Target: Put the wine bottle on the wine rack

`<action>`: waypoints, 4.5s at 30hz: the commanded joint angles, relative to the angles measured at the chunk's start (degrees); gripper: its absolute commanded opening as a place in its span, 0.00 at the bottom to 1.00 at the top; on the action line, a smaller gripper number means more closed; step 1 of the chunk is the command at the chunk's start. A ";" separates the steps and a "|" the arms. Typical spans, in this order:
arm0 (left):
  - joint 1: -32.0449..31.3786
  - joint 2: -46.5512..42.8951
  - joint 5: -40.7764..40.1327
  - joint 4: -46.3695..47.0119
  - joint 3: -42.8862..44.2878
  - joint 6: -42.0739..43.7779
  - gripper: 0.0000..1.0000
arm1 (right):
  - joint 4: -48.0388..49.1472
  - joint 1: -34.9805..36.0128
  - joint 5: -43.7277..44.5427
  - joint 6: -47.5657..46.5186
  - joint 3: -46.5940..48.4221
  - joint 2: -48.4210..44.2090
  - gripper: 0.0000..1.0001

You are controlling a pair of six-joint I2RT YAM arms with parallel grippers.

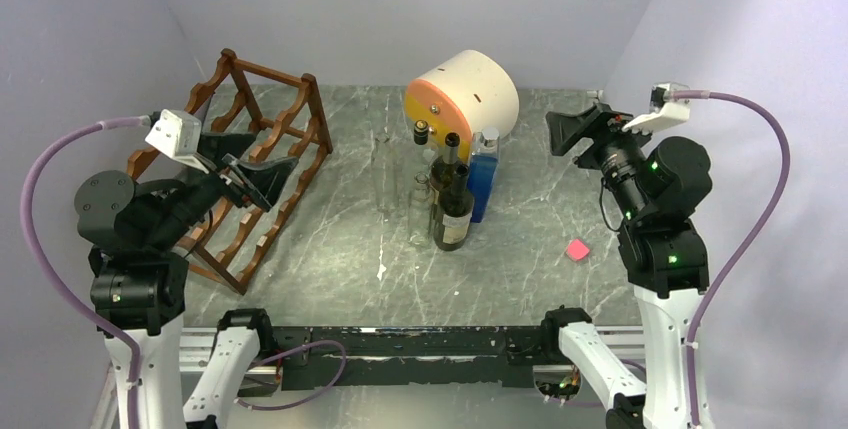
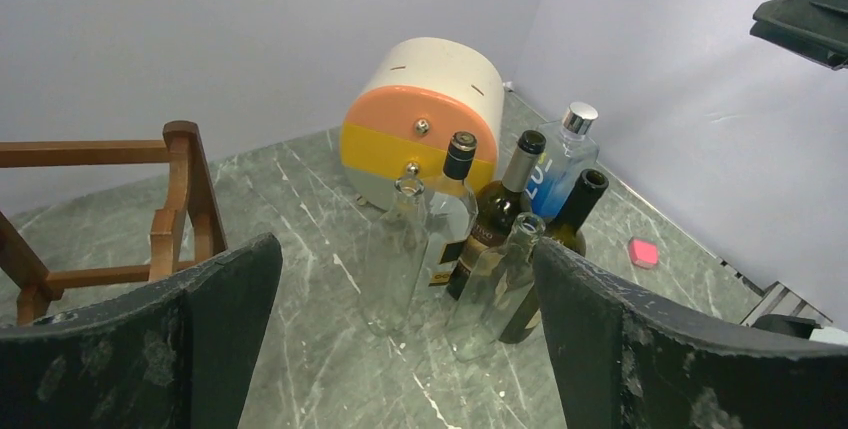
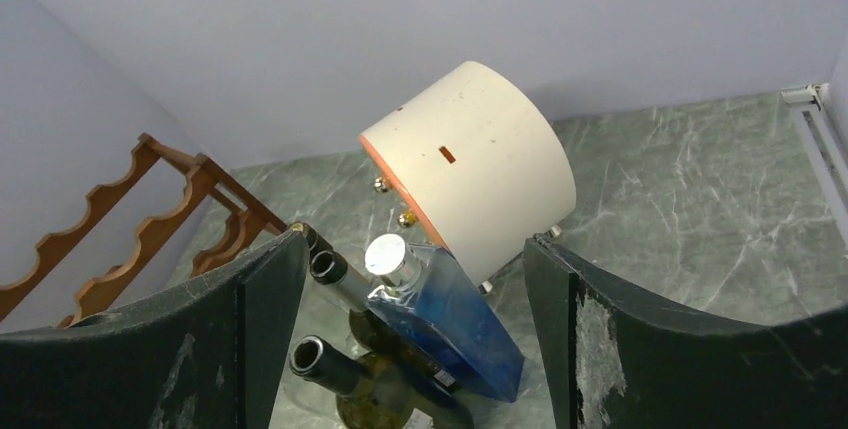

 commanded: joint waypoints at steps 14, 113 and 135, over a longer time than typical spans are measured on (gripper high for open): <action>-1.10 -3.04 17.86 11.14 -7.98 -1.22 1.00 | 1.31 -0.79 -28.98 -7.80 0.31 6.49 0.82; -20.15 17.63 18.02 34.26 -24.48 17.53 0.95 | 8.48 49.92 12.60 -5.63 17.72 33.25 0.00; -27.61 22.07 16.66 36.75 -22.16 33.63 0.07 | 5.98 48.14 6.89 -1.28 16.14 27.50 0.17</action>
